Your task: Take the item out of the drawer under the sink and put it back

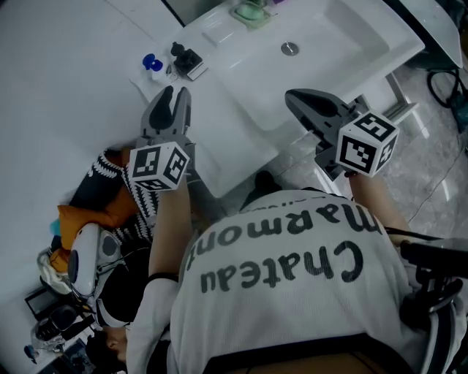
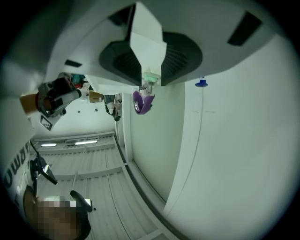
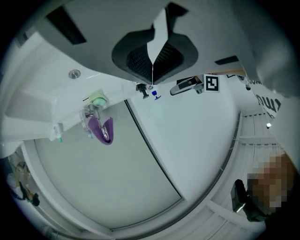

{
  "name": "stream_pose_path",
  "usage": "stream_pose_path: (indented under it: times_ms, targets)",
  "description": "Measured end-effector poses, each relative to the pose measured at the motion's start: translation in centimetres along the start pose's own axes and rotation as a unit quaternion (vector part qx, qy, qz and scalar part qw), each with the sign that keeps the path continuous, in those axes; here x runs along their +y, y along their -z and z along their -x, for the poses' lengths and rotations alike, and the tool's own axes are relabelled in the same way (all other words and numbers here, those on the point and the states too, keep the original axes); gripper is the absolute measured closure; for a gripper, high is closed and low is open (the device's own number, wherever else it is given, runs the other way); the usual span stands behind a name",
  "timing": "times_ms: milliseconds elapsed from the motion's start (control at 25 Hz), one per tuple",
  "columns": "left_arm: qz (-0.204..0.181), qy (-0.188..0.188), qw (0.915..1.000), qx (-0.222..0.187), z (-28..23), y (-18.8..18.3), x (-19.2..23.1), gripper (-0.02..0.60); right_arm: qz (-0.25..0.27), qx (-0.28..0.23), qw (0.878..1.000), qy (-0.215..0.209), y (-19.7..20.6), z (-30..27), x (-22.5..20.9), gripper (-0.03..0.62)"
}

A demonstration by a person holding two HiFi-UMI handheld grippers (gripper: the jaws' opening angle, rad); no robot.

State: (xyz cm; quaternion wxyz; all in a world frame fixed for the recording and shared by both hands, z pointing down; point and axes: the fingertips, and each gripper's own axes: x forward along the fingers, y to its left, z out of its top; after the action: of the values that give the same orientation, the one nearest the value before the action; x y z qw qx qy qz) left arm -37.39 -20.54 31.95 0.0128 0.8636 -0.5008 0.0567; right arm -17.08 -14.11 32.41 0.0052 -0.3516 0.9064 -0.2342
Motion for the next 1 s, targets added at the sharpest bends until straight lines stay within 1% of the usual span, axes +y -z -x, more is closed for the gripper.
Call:
stream_pose_path:
  times_ms: [440, 640, 840, 1000]
  targets:
    - [0.024, -0.007, 0.9997, -0.006, 1.0, -0.4, -6.8, 0.466, -0.007, 0.014, 1.0, -0.01, 0.2, 4.4, -2.3, 0.582]
    - [0.036, 0.008, 0.9992, -0.015, 1.6, -1.0, -9.7, 0.494, -0.012, 0.024, 1.0, -0.011, 0.8, 6.2, -2.3, 0.582]
    - [0.033, 0.016, 0.9993, -0.012, 2.1, -0.7, -12.4, 0.515, -0.025, 0.018, 0.999, -0.025, 1.9, 8.2, -2.3, 0.582]
    - [0.031, 0.024, 0.9992, -0.009, 2.7, -0.5, -14.7, 0.534, -0.06, -0.007, 0.998, -0.035, 1.8, 10.1, -2.4, 0.582]
